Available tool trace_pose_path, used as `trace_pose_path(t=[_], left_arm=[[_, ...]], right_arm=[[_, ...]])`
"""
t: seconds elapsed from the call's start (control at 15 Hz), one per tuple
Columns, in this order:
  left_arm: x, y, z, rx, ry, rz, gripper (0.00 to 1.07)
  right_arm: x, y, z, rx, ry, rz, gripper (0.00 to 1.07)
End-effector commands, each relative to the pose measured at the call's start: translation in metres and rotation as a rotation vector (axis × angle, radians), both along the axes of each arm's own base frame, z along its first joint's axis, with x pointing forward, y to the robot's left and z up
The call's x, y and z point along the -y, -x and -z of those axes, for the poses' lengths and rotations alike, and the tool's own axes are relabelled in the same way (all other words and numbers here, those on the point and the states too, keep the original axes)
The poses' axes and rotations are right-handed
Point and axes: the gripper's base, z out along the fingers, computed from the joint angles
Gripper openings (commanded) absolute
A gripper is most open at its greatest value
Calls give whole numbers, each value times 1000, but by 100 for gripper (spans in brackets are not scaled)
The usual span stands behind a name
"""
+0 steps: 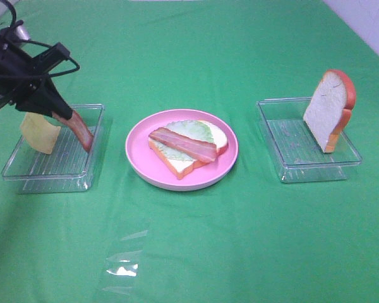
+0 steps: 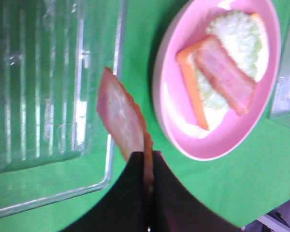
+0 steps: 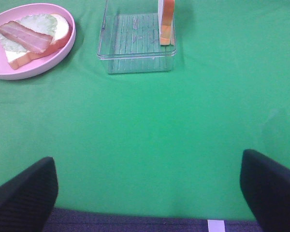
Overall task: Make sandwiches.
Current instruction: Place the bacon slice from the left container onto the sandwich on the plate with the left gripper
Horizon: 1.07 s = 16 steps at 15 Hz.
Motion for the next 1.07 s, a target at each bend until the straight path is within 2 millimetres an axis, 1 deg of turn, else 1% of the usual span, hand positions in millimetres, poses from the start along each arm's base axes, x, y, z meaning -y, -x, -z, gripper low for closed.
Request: trace_pose_path(t=[0.07,0.2,0.27,0.33,0.47,0.6,0.8,0.87,1.07], left_arm=[[21,-6,-26,62,72,50,0],[47,-10,-44,123,96,102,0],[52,-11,-49,143,101,106,0],[78,-13,-62,217,118,128,0],[96,-13,-67,252,161,110,0],[117,-12,-61,243,201,113,0],[151,-10,-36,195,239,121,0],[157,-10,-31,188,244,118,0],[179,-14,-4,184,247,57,0]], right_arm=[[0,3,0,35,0,5,98],[0,3,0,35,0,5,98],[0,3,0,35,0,5,98],[0,3,0,35,0,5,98],[0,3,0,35,0,5,98],[0,3,0,35,0,5,98],[0,3,0,35,0,5,98],[0,3,0,35,0,5,98],[0,3,0,35,0,5,98]])
